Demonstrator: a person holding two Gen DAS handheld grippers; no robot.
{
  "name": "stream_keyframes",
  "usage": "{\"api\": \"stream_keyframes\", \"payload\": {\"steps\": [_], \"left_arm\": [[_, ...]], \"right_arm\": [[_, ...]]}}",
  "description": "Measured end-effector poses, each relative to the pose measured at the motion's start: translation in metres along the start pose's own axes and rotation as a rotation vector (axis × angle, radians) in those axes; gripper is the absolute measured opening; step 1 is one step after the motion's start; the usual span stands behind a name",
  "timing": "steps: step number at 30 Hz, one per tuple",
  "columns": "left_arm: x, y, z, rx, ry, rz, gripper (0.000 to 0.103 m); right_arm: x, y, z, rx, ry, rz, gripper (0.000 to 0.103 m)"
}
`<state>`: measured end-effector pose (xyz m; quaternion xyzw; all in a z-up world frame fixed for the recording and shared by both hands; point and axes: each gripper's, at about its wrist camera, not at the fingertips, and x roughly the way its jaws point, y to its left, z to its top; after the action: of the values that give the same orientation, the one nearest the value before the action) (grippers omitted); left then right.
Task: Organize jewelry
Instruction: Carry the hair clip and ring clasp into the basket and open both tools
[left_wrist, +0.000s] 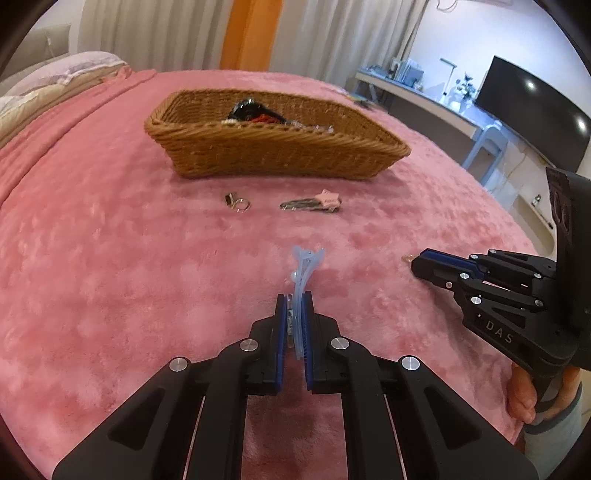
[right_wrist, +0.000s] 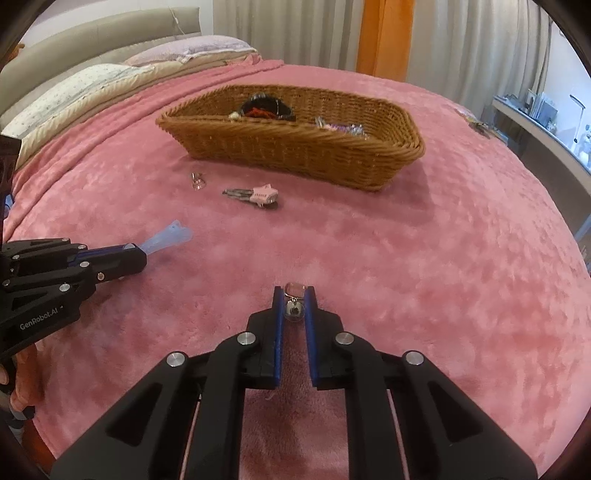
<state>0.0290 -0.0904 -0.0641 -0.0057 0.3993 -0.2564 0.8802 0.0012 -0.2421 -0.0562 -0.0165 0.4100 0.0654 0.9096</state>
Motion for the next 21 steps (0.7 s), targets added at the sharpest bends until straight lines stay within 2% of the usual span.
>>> {"api": "stream_keyframes", "payload": {"steps": [7, 12, 17, 21], "left_arm": [[-0.022, -0.003, 0.005, 0.004, -0.077, -0.006, 0.006], [-0.057, -0.006, 0.035, 0.016, -0.162, -0.007, 0.006], [-0.083, -0.01, 0.08, 0.048, -0.247, 0.0, 0.006], [-0.078, -0.007, 0.113, 0.048, -0.289, 0.013, 0.006]], "right_arm": [[-0.033, 0.005, 0.009, -0.006, -0.085, 0.007, 0.009], [-0.065, 0.001, 0.031, 0.033, -0.161, 0.001, 0.009], [-0.086, -0.01, 0.081, 0.039, -0.23, -0.01, 0.009], [-0.081, -0.013, 0.123, 0.026, -0.251, -0.037, 0.009]]}}
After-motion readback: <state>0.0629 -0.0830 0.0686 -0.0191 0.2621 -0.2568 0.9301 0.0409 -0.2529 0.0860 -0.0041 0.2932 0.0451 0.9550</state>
